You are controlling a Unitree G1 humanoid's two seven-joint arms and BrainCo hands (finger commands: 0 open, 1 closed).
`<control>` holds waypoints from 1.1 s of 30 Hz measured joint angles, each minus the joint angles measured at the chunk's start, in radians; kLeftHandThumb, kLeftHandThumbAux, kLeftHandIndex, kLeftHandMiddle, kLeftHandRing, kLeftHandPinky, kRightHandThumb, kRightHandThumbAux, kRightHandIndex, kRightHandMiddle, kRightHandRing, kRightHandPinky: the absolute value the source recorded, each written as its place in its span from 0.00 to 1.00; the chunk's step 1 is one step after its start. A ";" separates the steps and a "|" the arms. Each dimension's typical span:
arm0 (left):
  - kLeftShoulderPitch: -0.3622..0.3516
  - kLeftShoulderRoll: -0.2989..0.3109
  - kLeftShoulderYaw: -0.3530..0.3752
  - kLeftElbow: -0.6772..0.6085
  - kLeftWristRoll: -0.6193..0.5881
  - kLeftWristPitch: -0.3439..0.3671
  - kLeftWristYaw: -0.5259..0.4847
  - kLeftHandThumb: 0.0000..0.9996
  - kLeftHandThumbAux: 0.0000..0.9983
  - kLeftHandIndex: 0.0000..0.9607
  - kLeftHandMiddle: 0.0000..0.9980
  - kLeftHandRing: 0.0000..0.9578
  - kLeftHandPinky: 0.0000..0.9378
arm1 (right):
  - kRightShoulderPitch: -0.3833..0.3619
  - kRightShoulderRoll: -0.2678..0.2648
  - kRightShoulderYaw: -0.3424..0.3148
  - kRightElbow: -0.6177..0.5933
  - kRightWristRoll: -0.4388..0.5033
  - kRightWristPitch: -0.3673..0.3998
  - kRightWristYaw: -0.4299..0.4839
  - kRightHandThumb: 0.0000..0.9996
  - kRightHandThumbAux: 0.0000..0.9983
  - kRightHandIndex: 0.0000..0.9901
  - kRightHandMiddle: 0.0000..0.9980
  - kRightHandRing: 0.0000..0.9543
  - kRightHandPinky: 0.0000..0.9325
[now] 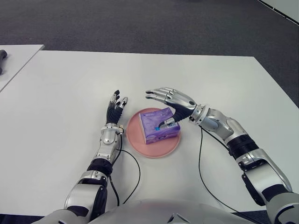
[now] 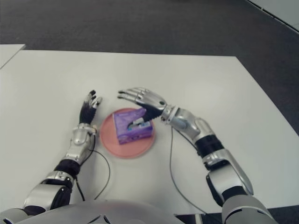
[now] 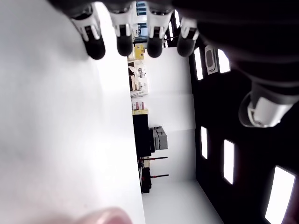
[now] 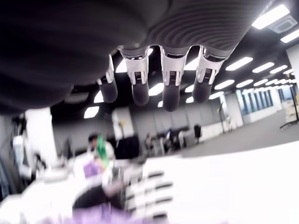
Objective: Put the tissue paper into the plate.
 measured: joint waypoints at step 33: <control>-0.008 -0.003 0.004 0.005 -0.001 0.011 0.006 0.00 0.43 0.00 0.00 0.00 0.00 | -0.126 0.204 -0.333 0.228 0.468 0.133 0.117 0.19 0.44 0.00 0.00 0.00 0.00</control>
